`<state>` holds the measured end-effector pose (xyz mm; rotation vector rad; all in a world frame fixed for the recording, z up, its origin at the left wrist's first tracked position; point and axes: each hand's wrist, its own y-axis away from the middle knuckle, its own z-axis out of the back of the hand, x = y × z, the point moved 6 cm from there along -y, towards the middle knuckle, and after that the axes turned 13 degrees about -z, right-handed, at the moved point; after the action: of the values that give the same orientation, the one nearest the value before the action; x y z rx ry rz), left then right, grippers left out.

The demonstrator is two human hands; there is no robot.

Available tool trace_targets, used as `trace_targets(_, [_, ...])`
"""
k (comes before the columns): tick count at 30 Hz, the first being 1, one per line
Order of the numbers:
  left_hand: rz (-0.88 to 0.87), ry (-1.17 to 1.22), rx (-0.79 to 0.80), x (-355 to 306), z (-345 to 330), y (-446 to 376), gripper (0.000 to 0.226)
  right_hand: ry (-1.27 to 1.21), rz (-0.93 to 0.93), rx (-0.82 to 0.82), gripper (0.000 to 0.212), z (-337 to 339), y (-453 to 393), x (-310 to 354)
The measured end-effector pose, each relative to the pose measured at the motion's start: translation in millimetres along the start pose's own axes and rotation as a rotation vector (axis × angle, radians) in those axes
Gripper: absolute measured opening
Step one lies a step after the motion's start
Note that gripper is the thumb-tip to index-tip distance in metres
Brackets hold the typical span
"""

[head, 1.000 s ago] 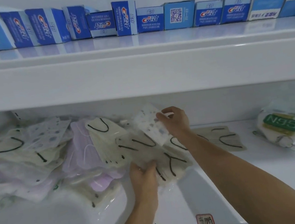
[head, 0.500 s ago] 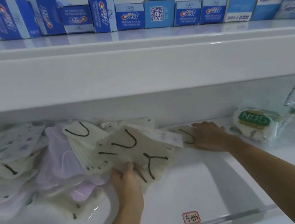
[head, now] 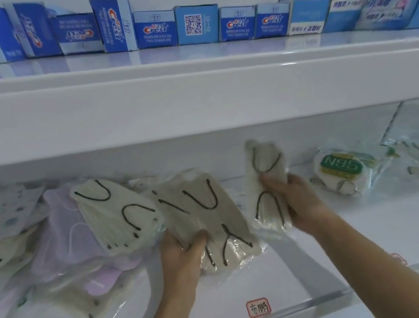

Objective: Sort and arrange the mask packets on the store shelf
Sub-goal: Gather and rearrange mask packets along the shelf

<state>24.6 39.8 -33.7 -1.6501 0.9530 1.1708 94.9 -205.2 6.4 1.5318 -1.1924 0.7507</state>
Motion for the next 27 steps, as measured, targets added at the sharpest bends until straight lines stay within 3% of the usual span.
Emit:
trace_targets(3, [0.015, 0.005, 0.036, -3, -17, 6, 0.029, 0.390, 0.008, -0.149, 0.026, -13, 14, -31])
trace_targets(5, [0.003, 0.000, 0.059, -6, -34, 11, 0.027, 0.452, 0.036, -0.198, 0.018, -15, 22, -44])
trace_targets(10, [0.059, 0.074, 0.082, -8, -70, 24, 0.029, 0.170, -0.058, -0.093, 0.021, 11, 54, -42])
trace_targets(13, [0.141, 0.120, 0.091, -2, -95, 39, 0.023, 0.170, -0.021, -0.185, 0.020, 44, 69, -35])
trace_targets(17, [0.292, 0.265, 0.224, 2, -154, 73, 0.022, 0.139, -0.071, -0.190, 0.021, 88, 86, -28])
trace_targets(23, [0.322, 0.238, 0.276, 1, -243, 123, 0.020, 0.087, 0.121, -0.458, 0.024, 208, 129, 6])
trace_targets(27, [0.384, 0.254, 0.382, 2, -318, 169, 0.024, 0.020, 0.145, -0.585, 0.030, 298, 155, 22])
